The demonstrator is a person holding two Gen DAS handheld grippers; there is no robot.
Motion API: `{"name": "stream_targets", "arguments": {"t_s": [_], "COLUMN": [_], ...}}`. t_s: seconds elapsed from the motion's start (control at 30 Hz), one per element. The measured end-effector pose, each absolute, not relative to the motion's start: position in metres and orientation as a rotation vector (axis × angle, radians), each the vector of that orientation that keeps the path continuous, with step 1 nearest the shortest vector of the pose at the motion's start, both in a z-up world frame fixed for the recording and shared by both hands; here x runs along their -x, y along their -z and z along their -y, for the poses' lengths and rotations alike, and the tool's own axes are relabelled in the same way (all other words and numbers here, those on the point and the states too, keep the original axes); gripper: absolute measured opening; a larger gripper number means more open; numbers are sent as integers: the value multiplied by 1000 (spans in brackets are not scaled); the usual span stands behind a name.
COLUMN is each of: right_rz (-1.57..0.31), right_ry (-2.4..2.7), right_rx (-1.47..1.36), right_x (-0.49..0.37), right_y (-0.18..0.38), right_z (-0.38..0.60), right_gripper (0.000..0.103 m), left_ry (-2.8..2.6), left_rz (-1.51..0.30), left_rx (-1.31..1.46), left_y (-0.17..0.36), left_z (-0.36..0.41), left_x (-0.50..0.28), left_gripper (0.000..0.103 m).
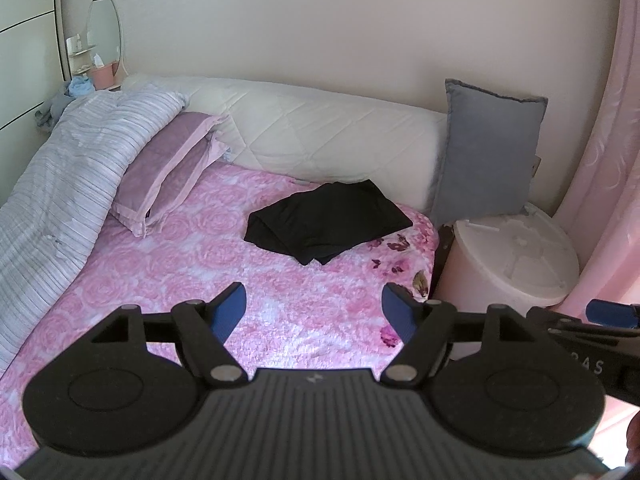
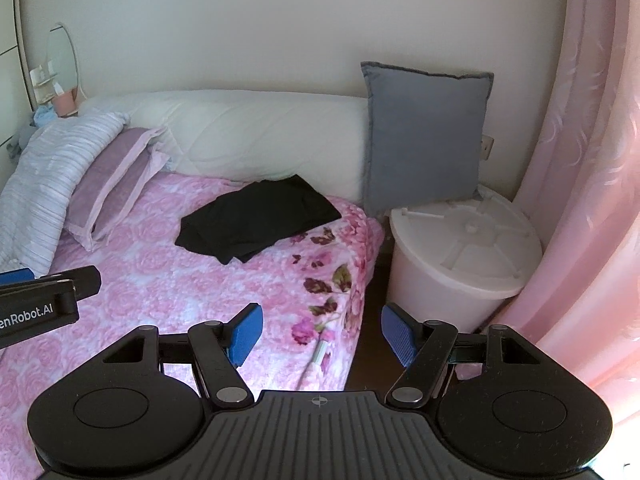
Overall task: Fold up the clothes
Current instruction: 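Move both tools toward the black garment on the bed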
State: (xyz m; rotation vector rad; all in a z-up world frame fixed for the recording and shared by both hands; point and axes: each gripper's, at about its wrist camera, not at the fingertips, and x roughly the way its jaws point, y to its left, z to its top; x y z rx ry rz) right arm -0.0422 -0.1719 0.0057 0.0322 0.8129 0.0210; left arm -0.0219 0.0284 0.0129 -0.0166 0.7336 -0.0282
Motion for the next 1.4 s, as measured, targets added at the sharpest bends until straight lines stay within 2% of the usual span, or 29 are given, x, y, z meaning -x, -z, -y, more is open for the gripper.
{"name": "stream_targets", "arguments": {"t_s": [0.83,1.4], "right_rz": [-756,-728], "right_ry": [-104,-128], "right_rx": [21,62], "right_x": [24,-3], "right_y": [-21,-15], "right_z": [201,184], "right_gripper": [69,69], "left_ry": [61,40], "left_rz": [-712,-710], "left_rx": [63,93], "left_y": [-7,-5], "left_z": [-63,-77], "left_x": [47,22], "left_gripper": [72,72]}}
